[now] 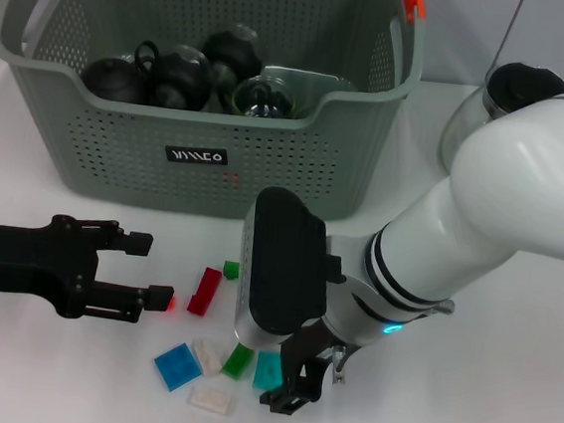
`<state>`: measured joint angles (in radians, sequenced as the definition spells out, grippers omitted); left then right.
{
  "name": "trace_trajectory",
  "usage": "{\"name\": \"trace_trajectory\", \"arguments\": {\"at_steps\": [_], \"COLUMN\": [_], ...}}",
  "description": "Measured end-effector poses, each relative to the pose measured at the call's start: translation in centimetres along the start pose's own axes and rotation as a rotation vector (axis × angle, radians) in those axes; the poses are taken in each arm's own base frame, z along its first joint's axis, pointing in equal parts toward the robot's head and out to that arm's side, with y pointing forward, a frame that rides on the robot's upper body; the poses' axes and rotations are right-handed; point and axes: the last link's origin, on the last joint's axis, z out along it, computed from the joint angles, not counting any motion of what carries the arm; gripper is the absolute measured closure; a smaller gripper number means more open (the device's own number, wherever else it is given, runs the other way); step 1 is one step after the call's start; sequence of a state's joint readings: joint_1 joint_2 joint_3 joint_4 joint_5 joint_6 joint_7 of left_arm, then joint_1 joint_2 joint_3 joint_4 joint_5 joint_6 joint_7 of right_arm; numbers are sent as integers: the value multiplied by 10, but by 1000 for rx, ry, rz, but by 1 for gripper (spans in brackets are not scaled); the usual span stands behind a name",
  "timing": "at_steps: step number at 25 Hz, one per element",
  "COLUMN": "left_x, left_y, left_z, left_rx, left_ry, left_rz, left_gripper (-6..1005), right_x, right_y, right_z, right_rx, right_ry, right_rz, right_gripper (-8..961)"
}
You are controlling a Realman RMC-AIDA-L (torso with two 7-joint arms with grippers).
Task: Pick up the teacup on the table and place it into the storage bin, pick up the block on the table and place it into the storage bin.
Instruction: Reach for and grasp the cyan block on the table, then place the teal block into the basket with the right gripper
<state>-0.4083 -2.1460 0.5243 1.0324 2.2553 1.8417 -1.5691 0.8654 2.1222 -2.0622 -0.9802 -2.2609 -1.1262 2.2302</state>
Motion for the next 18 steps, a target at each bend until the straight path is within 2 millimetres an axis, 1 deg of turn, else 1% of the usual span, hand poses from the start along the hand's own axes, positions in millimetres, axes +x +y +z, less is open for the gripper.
{"name": "trace_trajectory", "arguments": {"at_steps": [3, 9, 13, 14, 16, 18], "left_x": [0, 0, -1, -1, -2, -2], "left_y": [0, 0, 0, 0, 0, 0], "left_z": [0, -1, -1, -1, -2, -2], "left_rx": [0, 2, 2, 1, 1, 2], "left_ry": [0, -1, -3, -3, -3, -2], "left_rz": [1, 1, 1, 1, -2, -5], "left_gripper": [155, 154, 154, 154, 154, 153], "right_x": [0, -1, 1, 1, 1, 2], "right_y": [0, -2, -3, -3, -7, -14], "right_z": [1, -2, -4, -4, -11, -26], "right_rx": [2, 6, 8, 8, 16, 27], "right_ry": [-1, -2, 1, 1, -15, -39], "right_rz": [17, 39, 47, 47, 62, 91], "right_gripper": [86, 316, 534, 534, 533, 532]}}
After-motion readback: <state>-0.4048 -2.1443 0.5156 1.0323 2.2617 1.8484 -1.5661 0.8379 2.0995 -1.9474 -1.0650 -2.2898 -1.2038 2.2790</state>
